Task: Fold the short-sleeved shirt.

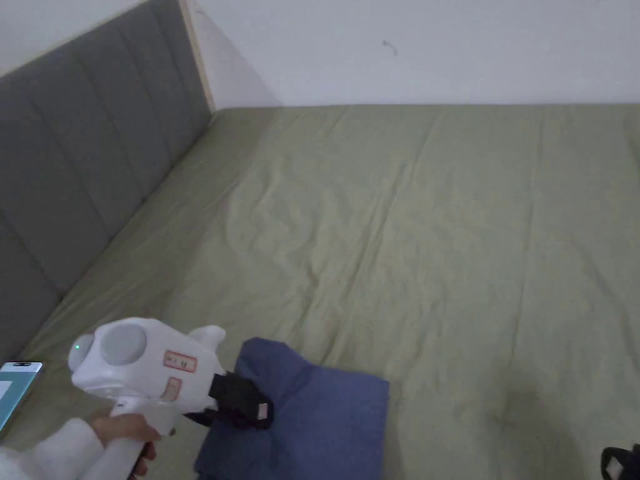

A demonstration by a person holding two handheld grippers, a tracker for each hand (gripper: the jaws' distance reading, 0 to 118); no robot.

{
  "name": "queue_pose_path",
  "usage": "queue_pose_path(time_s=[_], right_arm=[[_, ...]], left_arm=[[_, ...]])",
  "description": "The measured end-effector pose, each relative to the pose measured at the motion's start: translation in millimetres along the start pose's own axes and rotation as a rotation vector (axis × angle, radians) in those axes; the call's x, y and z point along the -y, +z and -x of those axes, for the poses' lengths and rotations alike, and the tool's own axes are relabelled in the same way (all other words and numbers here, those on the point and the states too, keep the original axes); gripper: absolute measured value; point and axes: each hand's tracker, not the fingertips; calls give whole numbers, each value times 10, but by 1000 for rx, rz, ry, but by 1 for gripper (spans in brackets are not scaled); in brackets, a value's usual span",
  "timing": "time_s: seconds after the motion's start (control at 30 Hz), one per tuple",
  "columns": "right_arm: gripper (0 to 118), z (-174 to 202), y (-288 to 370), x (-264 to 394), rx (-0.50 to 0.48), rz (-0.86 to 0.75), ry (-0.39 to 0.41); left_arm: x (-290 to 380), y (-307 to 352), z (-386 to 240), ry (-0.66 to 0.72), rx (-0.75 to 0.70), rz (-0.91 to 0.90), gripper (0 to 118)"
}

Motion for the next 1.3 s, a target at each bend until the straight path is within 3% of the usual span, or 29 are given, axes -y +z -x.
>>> queue_pose_path(time_s=[0.13,0.27,0.3,0.37,0.4,0.57,0.6,0.63,0.7,0.73,0.9,1.13,1.3], right_arm=[[0,68,19,4,10,2,9],[0,41,-81,18,44,40,-29],[0,32,-103,31,43,48,-40],[0,16,-128,35,38,59,-50],[0,19,-131,34,37,63,-48],[0,52,-129,6,32,64,-44],[0,58,-116,12,24,58,-46],[0,46,-101,13,22,56,-44],[0,53,-68,26,12,51,-40],[0,55,-53,30,4,48,-41],[0,-25,66,56,-27,16,-51],[0,-55,333,24,-79,-114,-51],[0,27,553,-48,-24,-282,54]], left_arm=[[-212,513,699,-38,-369,37,35],[-215,584,1021,-58,-518,59,36],[-180,580,1055,-53,-509,27,45],[-143,543,1088,-24,-558,-21,89],[-133,532,1107,4,-591,-36,100],[-68,756,1103,109,-536,-135,100],[-47,789,1056,113,-535,-148,96],[-19,823,984,129,-520,-169,82],[38,887,798,140,-421,-224,16],[76,897,668,145,-371,-262,1],[359,803,-225,70,-181,-383,1],[739,495,-1624,-14,-249,-619,0],[923,190,-2425,-74,-315,-744,0]])
